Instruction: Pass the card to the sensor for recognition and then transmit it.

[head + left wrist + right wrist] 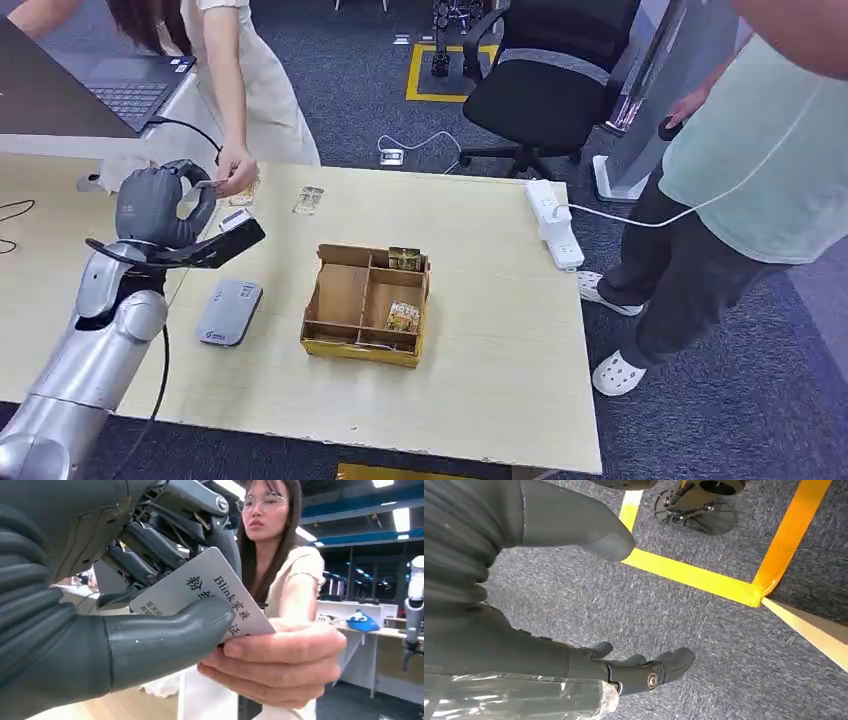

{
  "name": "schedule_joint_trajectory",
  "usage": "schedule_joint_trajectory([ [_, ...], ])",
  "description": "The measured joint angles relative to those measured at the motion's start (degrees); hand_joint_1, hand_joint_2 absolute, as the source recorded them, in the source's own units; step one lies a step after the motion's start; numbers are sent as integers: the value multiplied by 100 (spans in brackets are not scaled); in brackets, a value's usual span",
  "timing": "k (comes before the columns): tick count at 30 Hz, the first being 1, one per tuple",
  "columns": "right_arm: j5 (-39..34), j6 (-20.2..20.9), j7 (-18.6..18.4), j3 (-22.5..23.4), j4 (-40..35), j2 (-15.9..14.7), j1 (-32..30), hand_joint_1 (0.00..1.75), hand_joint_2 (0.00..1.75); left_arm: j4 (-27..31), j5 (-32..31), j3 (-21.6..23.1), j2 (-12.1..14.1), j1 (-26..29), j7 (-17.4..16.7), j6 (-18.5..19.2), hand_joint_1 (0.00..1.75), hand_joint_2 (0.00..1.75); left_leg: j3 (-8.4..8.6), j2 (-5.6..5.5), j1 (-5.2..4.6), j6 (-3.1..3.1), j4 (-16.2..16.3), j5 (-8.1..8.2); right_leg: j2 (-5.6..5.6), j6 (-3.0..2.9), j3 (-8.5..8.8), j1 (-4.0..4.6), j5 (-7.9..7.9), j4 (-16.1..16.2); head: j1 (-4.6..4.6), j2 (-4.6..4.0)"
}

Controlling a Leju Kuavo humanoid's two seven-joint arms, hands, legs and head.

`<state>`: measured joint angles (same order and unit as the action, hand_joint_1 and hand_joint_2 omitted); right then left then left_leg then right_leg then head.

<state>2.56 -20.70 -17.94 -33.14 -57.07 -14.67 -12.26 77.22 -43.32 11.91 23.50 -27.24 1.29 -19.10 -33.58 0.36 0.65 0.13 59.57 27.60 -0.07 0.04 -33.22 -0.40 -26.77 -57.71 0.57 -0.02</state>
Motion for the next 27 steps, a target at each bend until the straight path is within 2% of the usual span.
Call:
schedule_joint_trajectory([
  [3,-72,-17,15,-48,20,0,22,0,175,0,112,46,-17,-8,18,37,175,175,0,0,0,0,0,0,0,0,0,0,0,0,0,0],
  [4,-81,-24,15,-70,26,0,26,0,175,0,181,63,-17,-10,52,66,0,175,-1,0,0,0,0,0,0,0,-1,0,0,0,0,0],
  [9,-148,-81,18,-151,46,0,39,0,175,81,564,109,-24,-10,230,138,0,175,-5,0,0,0,0,0,0,0,-3,0,0,0,2,0],
  [27,-212,-142,-18,-258,52,0,45,0,175,138,548,146,-11,-9,192,118,0,175,-7,0,0,0,0,0,0,0,-4,0,0,0,0,0],
])
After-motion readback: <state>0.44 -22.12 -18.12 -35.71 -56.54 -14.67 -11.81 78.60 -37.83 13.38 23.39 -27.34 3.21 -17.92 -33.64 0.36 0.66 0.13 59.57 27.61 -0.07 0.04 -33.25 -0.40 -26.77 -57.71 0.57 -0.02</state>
